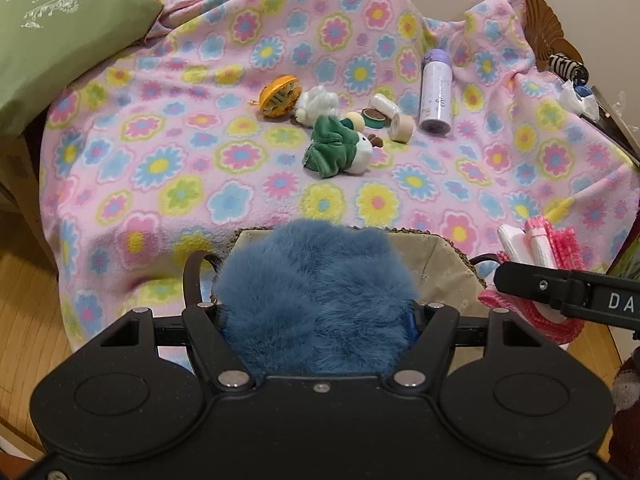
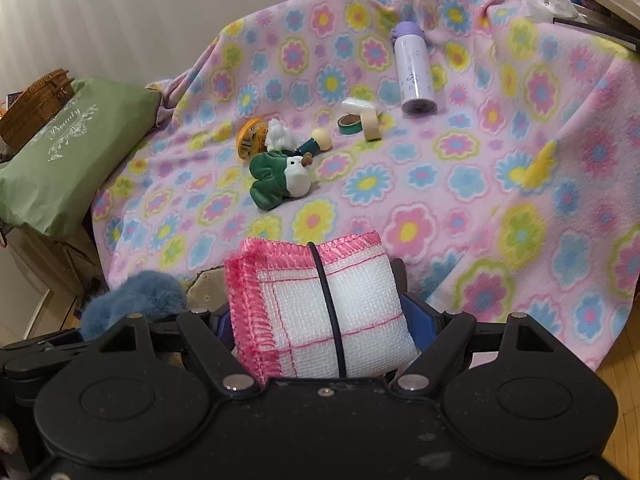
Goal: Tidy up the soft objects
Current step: 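Carry both items to the basket and release them inside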
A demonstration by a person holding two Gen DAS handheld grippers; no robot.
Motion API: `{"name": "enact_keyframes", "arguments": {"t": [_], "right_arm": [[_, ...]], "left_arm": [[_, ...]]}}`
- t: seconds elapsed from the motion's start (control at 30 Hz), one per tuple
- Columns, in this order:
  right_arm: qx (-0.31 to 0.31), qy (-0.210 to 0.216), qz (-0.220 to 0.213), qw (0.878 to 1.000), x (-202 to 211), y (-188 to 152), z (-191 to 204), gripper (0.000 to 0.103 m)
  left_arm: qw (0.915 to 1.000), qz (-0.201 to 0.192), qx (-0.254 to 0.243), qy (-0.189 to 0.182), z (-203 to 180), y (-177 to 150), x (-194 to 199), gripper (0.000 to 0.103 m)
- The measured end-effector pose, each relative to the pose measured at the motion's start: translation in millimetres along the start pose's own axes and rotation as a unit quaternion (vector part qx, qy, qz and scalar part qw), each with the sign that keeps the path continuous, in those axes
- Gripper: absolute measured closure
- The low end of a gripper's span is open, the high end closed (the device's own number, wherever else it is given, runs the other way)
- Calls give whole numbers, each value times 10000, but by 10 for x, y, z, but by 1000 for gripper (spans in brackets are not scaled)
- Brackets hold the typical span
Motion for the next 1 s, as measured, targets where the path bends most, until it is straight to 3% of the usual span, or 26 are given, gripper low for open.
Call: {"name": "enact_keyframes", "arguments": {"t": [0.6,1.0], "right_arm": [[111,-45,182,9998,-44,15,25,22],[177,55,156,9997,-34,20,30,19]], "left_arm": [[9999,125,70,26,6,-4,-47,37],[9999,99,48,25,0,5,-33,27]]}}
Point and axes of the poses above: each gripper's, at about its wrist camera, not at the fingertips, and x roughly against the way its jaws point, z to its left, y to its top, the point moved 3 cm from there along -x, roughly the way its jaws point, and after that the axes turned 1 degree about -x, right-handed, at the moved point
